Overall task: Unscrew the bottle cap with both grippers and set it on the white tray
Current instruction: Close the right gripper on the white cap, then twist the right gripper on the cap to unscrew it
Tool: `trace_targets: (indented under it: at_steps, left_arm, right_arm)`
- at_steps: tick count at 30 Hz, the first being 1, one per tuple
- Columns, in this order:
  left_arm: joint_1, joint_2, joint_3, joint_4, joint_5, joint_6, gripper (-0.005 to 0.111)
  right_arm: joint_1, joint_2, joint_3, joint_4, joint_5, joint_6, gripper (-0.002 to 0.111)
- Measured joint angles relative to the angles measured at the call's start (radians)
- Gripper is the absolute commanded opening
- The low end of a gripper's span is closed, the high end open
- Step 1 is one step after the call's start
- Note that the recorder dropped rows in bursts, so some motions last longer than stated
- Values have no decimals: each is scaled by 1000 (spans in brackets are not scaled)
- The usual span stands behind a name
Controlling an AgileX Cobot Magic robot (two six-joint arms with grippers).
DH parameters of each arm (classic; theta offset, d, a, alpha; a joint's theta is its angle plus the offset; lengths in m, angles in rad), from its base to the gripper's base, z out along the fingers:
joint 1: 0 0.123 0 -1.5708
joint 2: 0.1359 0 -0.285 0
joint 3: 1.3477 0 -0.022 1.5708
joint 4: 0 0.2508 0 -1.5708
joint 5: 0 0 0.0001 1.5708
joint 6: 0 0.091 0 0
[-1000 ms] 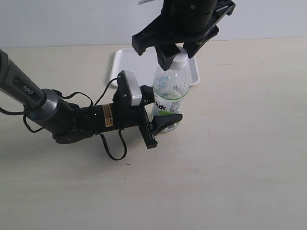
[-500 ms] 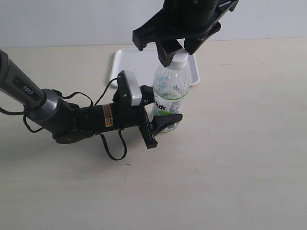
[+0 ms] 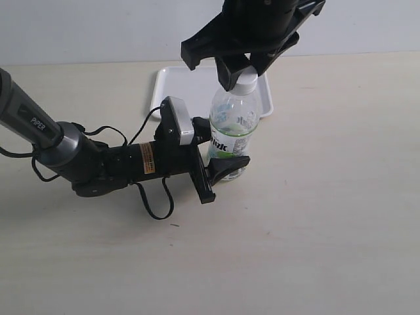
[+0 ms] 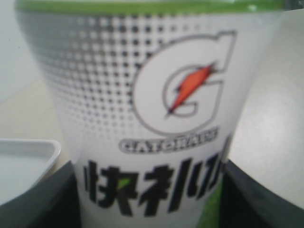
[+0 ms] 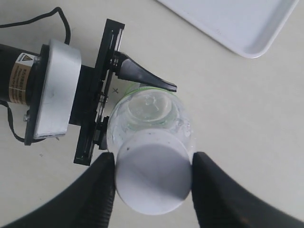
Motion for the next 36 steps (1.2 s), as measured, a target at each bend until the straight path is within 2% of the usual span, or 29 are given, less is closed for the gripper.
trace_targets:
  at_steps: [26, 36]
  left_arm:
    - [0, 0, 0, 0, 0, 0, 0]
    - [0, 0, 0, 0, 0, 0, 0]
  right_arm:
    - [0, 0, 0, 5, 0, -539, 0]
    - [0, 0, 0, 5, 0, -595, 0]
